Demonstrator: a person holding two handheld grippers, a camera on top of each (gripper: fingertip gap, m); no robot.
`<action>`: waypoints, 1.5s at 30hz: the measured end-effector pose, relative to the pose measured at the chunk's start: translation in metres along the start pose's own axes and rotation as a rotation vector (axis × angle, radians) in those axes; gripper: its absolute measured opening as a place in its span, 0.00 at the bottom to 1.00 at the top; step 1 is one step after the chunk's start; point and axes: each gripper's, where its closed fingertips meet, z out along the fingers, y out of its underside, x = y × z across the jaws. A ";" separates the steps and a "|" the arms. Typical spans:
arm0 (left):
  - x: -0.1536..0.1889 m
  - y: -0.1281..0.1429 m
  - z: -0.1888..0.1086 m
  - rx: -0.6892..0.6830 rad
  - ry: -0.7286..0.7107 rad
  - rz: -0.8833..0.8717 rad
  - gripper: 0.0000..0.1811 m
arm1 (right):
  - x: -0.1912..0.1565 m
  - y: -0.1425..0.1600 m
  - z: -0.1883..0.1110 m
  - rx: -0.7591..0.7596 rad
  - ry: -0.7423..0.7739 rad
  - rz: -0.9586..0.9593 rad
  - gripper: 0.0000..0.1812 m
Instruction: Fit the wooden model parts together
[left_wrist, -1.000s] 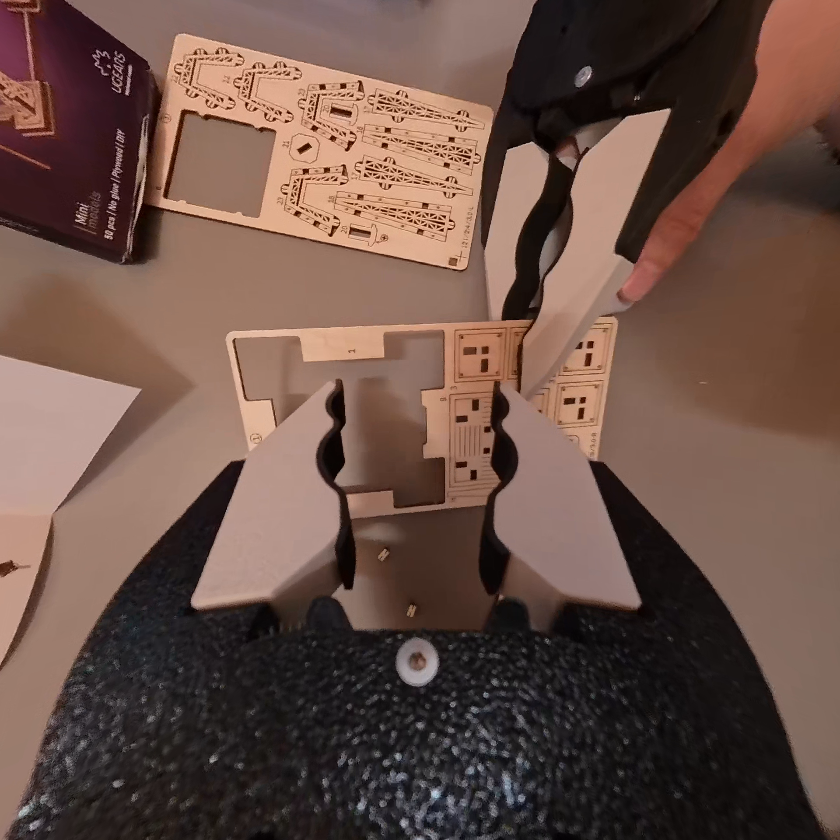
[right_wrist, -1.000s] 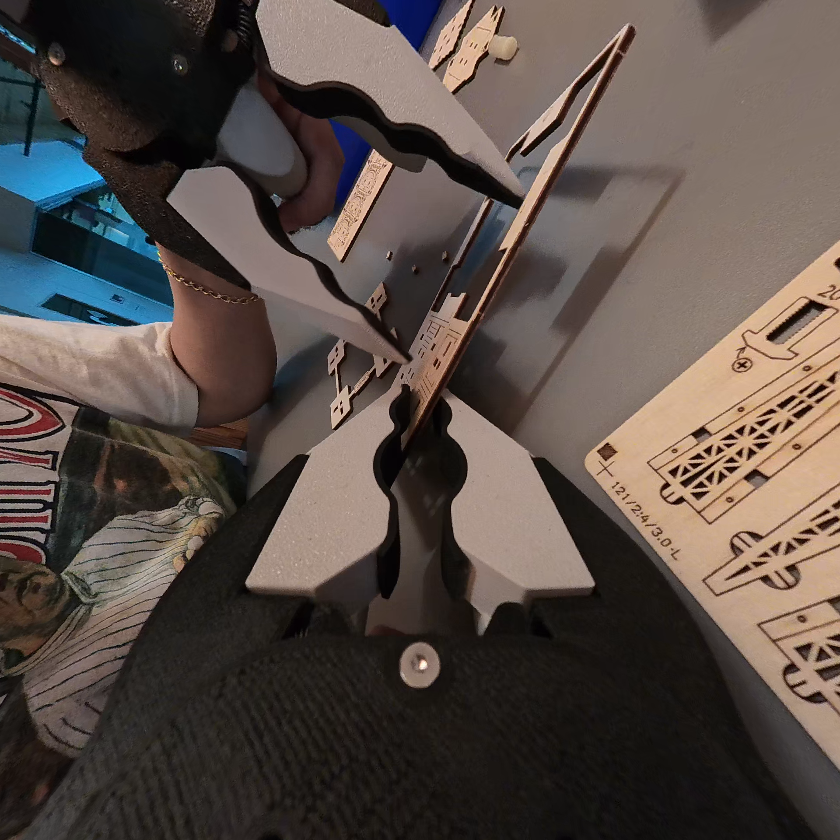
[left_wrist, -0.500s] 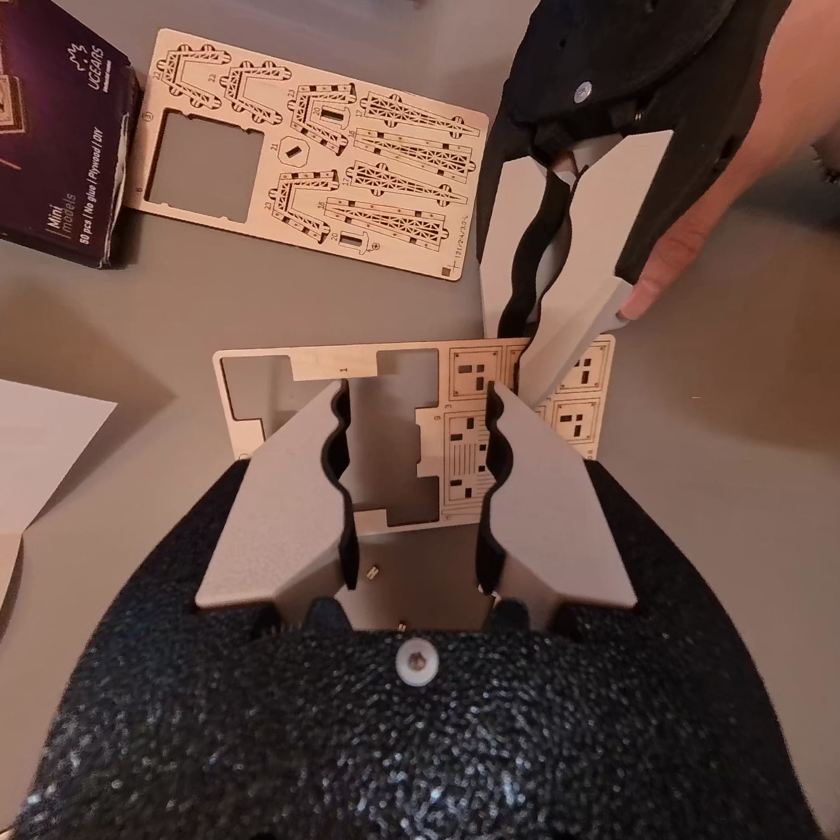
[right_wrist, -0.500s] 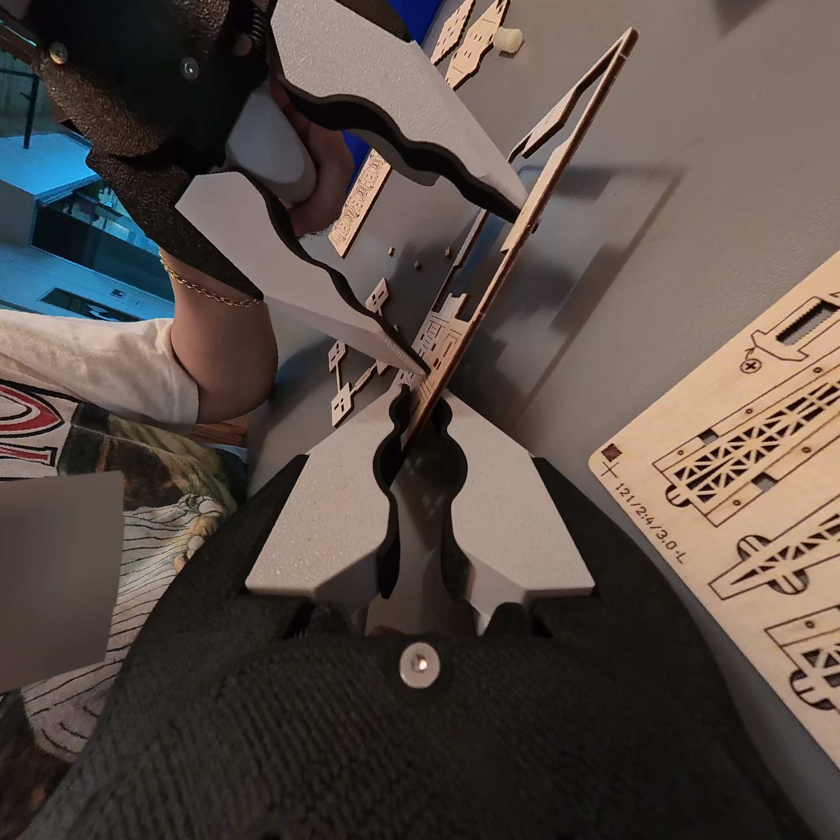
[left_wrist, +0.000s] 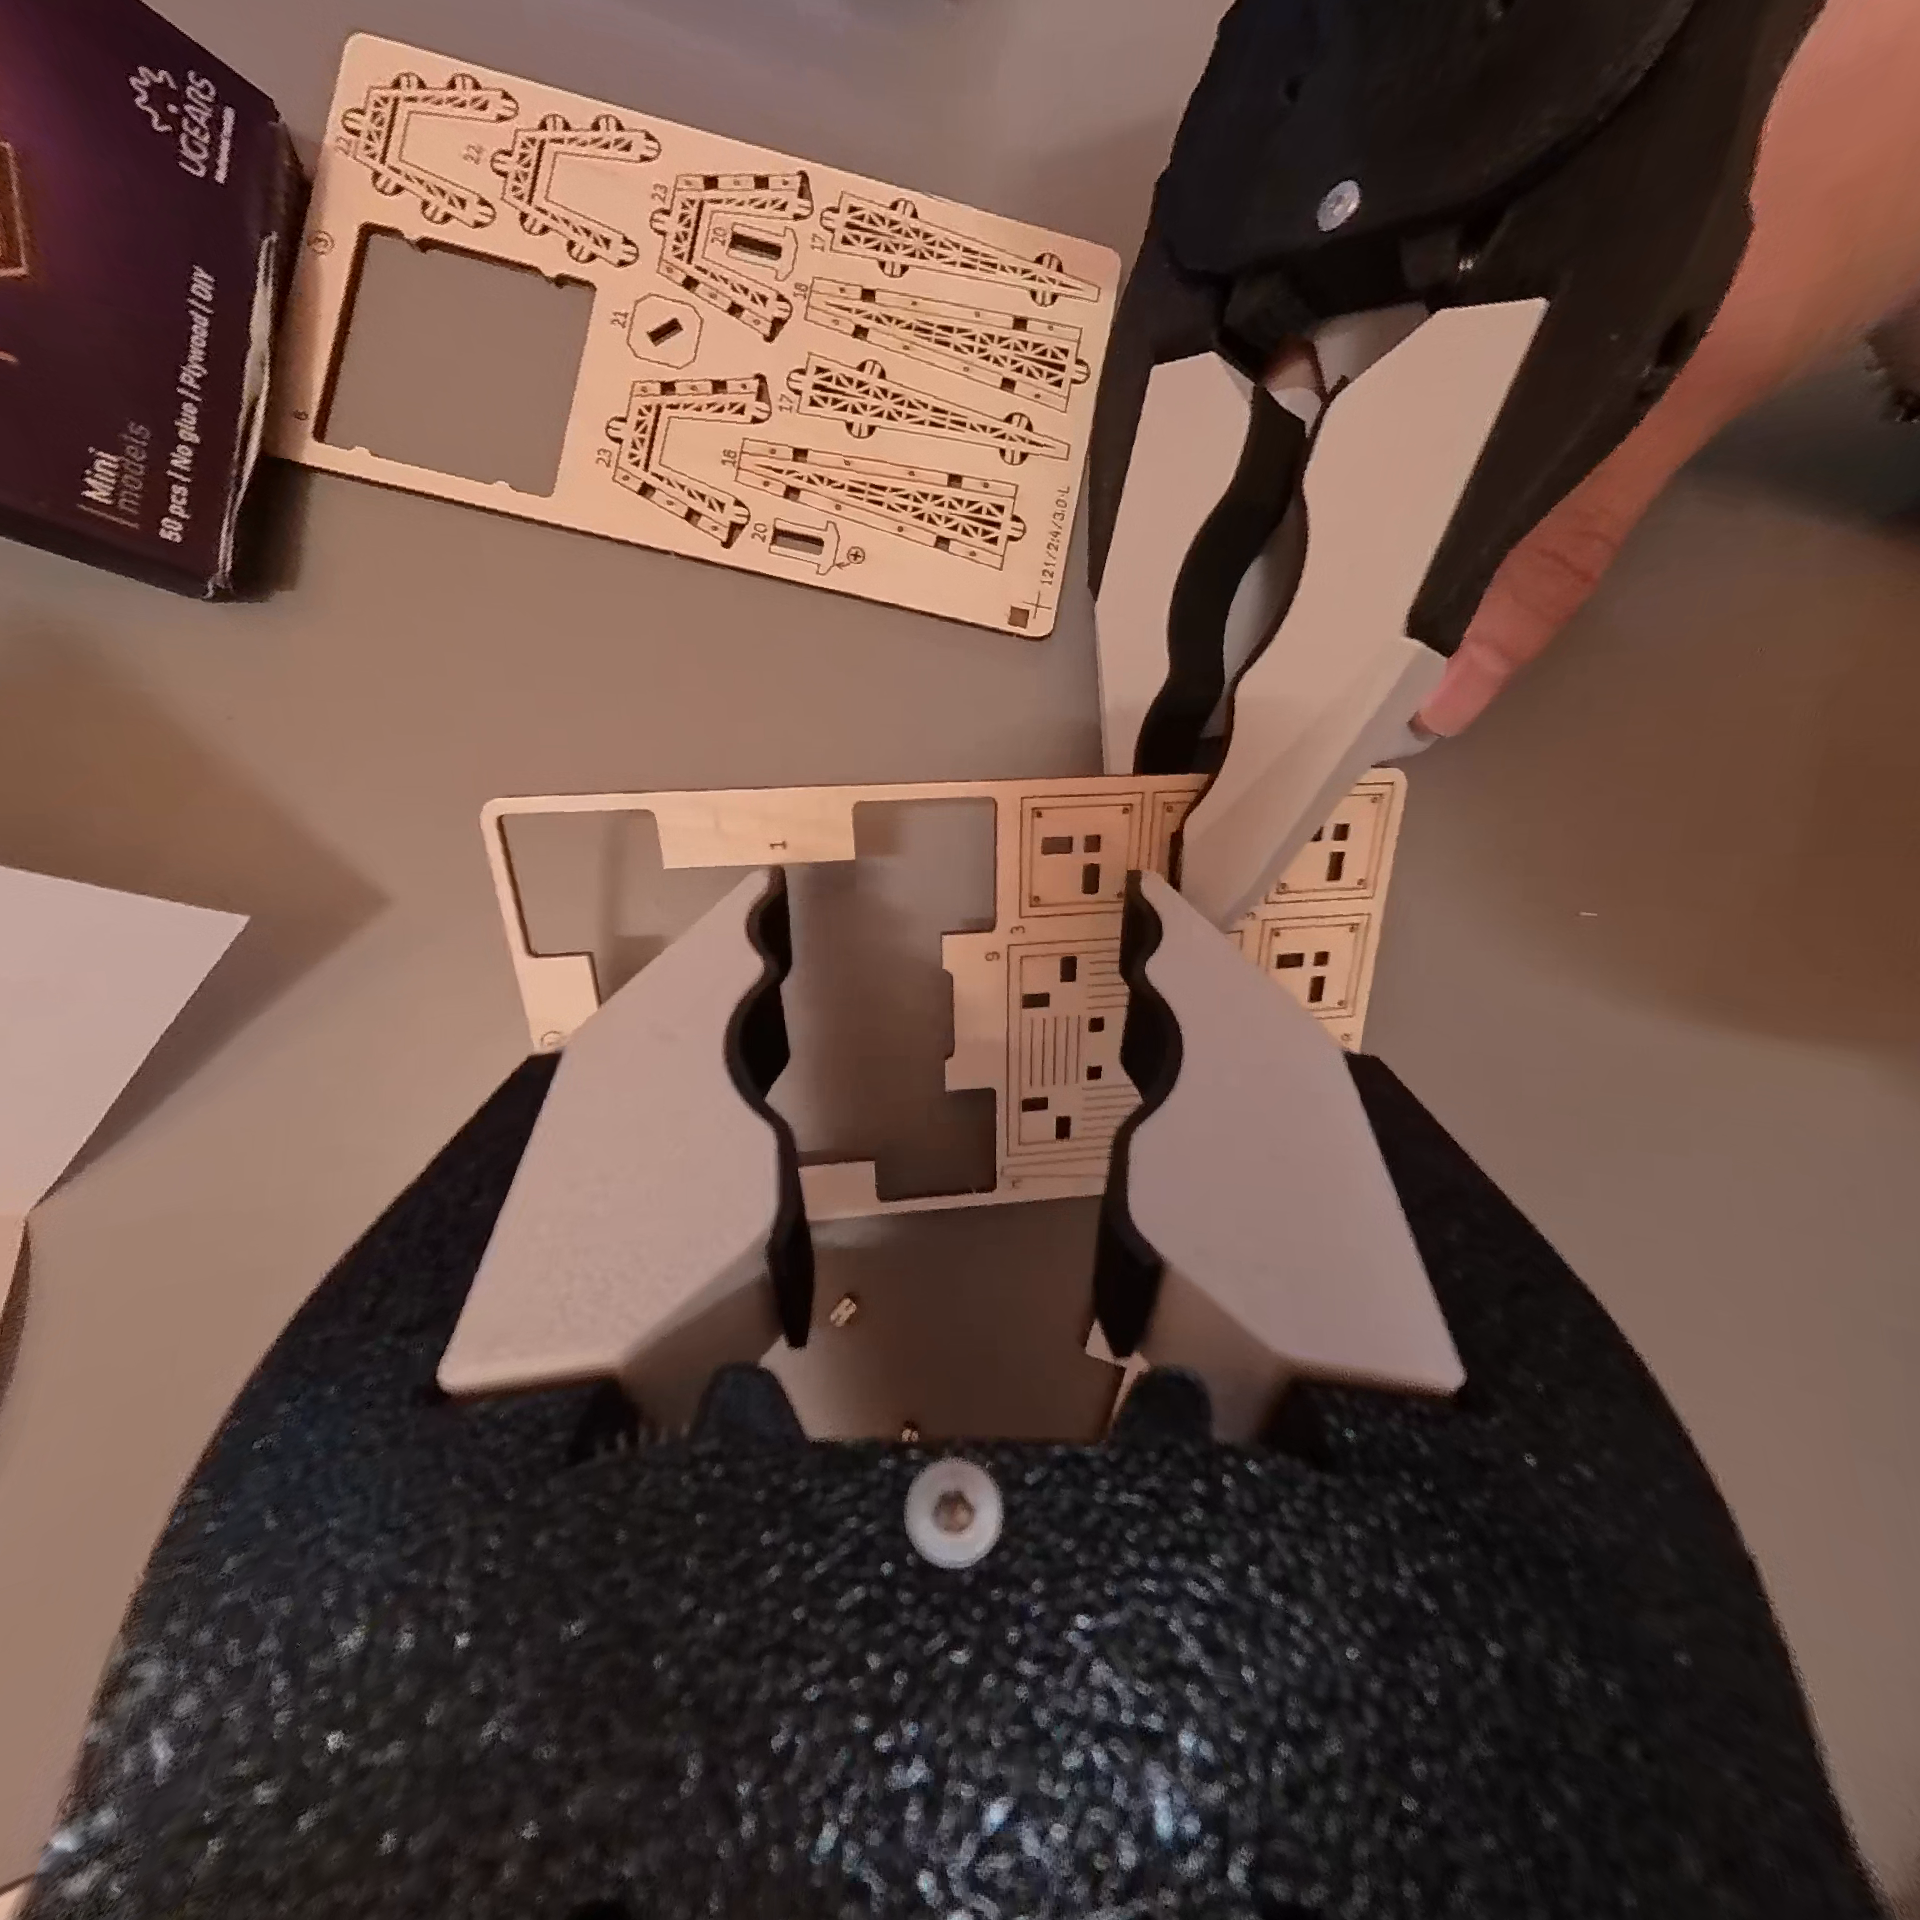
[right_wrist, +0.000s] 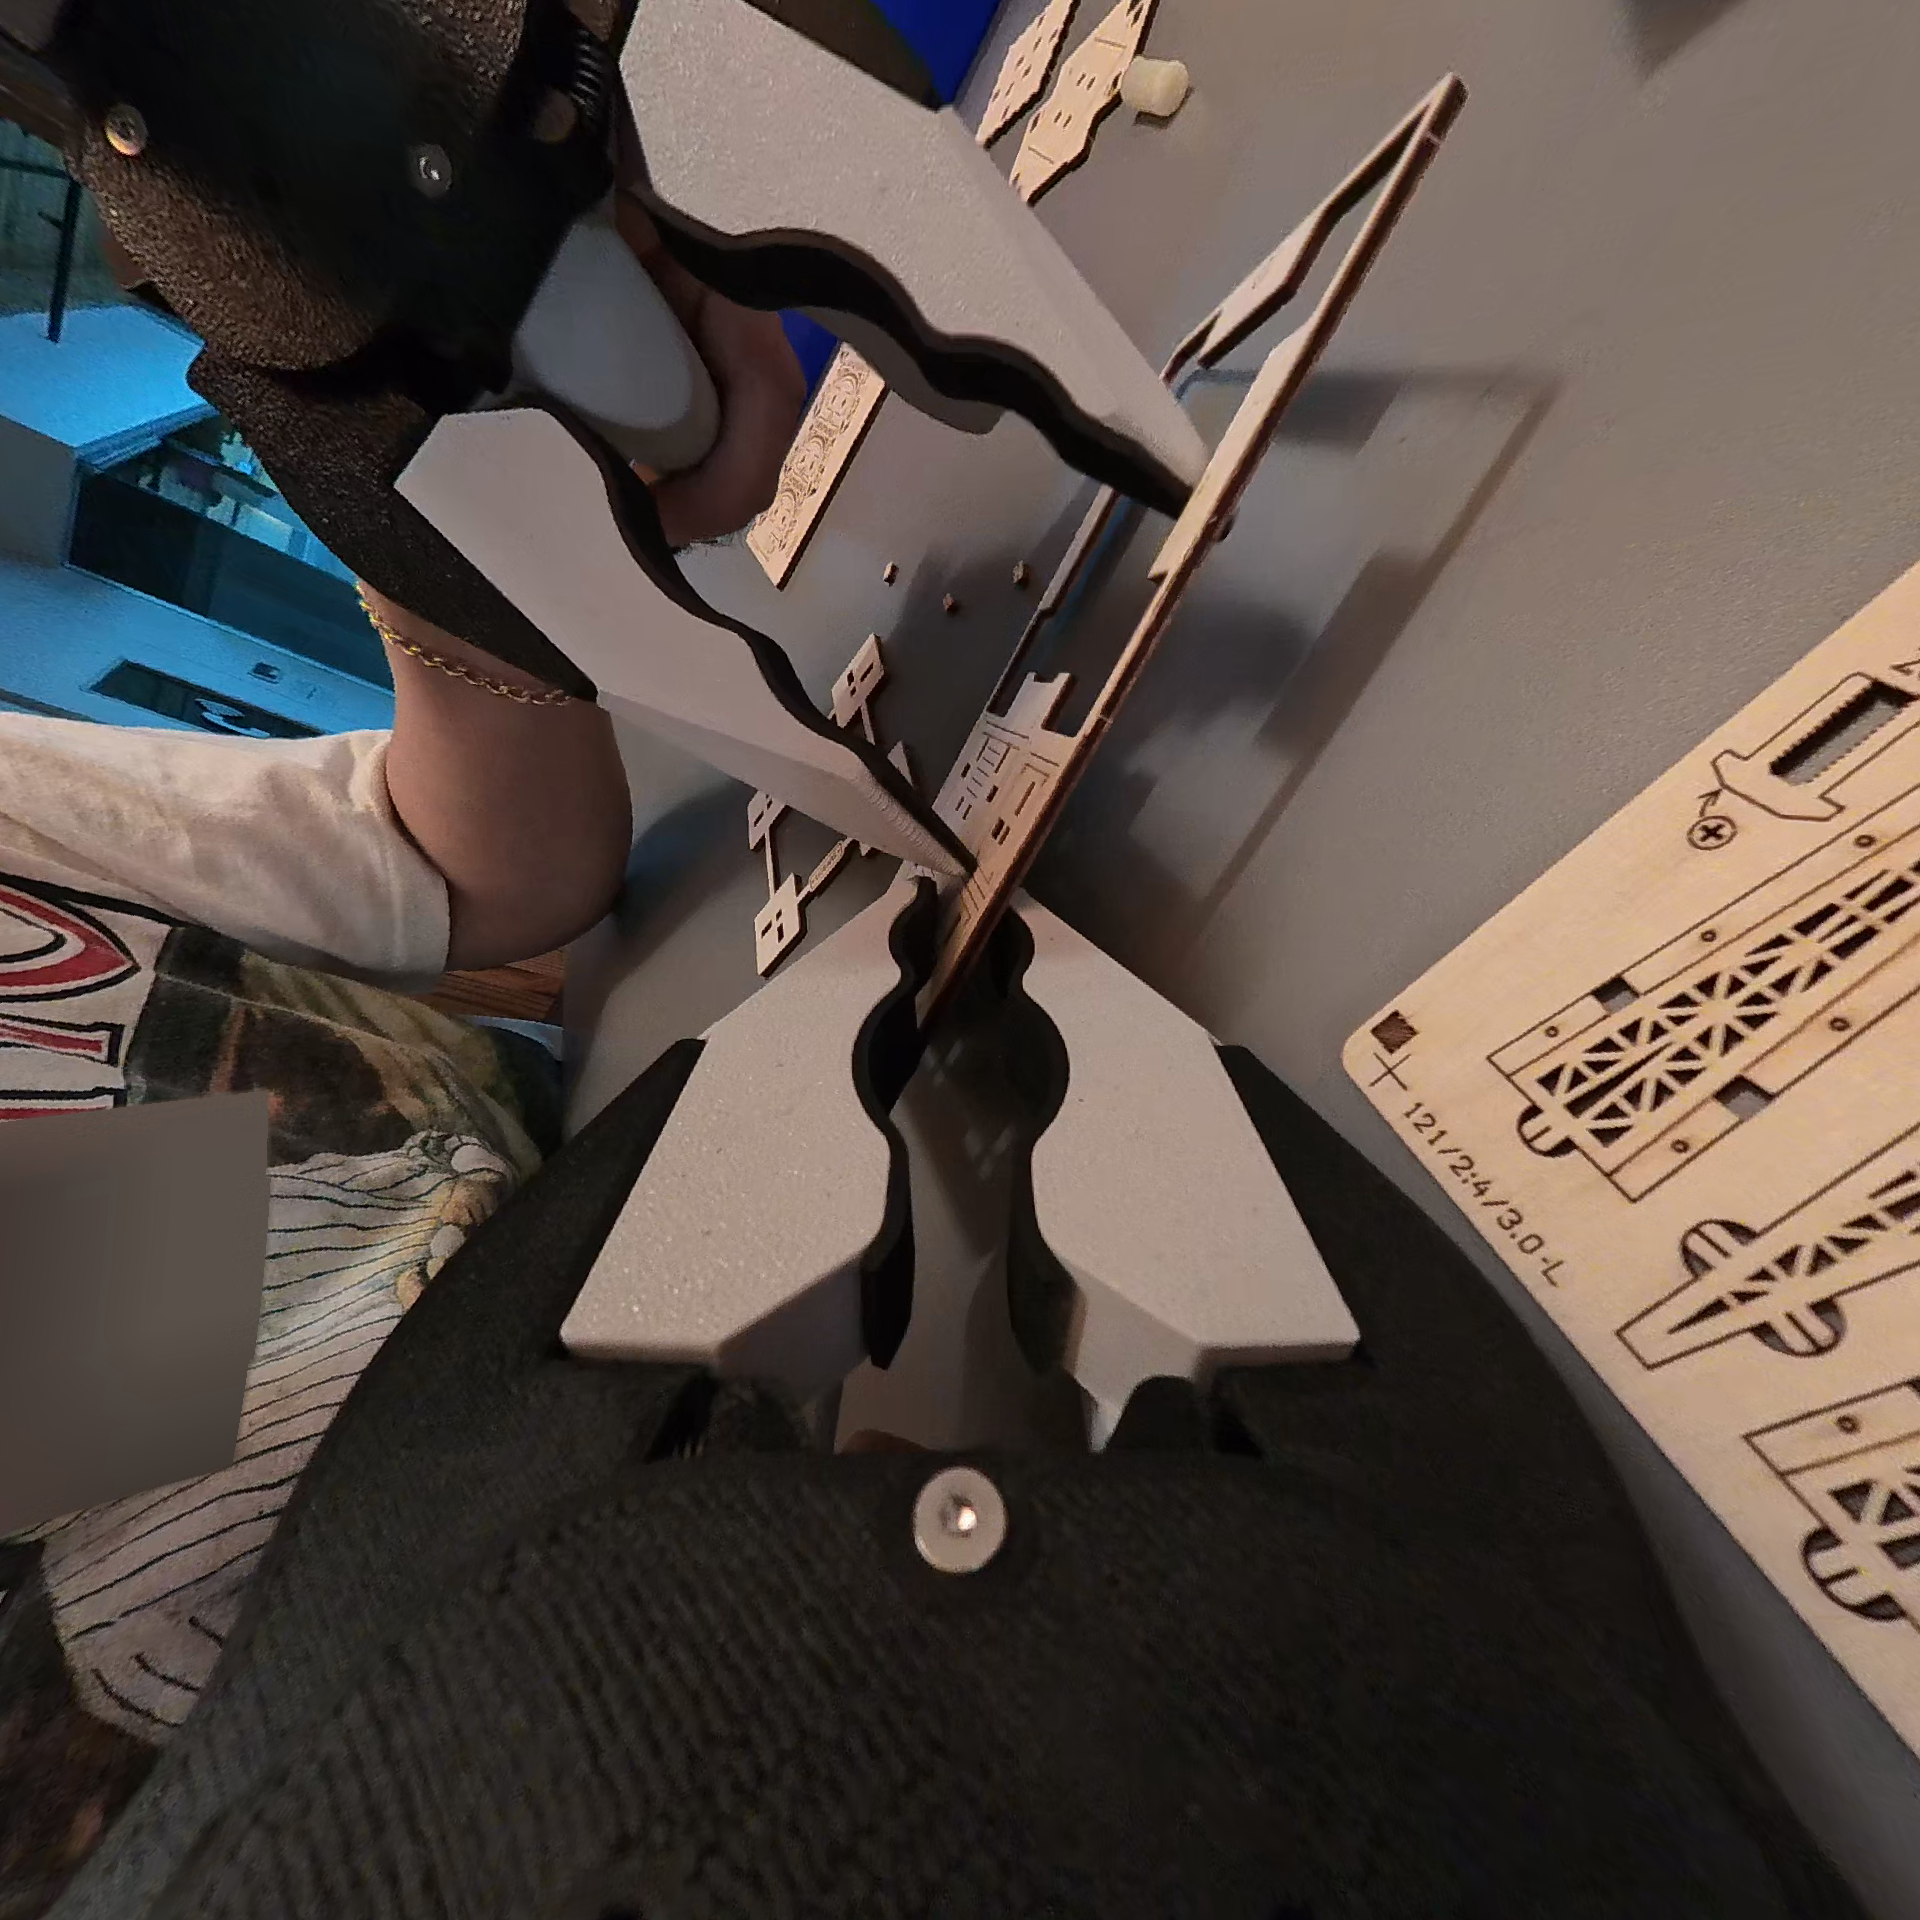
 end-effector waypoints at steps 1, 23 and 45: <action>-0.001 0.000 0.000 -0.005 -0.008 -0.007 0.35 | 0.001 0.000 0.000 -0.001 0.004 0.001 0.04; -0.006 -0.004 0.001 0.006 -0.028 -0.089 0.37 | 0.001 -0.001 -0.001 0.005 0.005 0.005 0.04; -0.009 -0.001 0.002 -0.017 -0.047 -0.126 0.41 | 0.003 0.000 0.000 0.001 0.015 0.006 0.04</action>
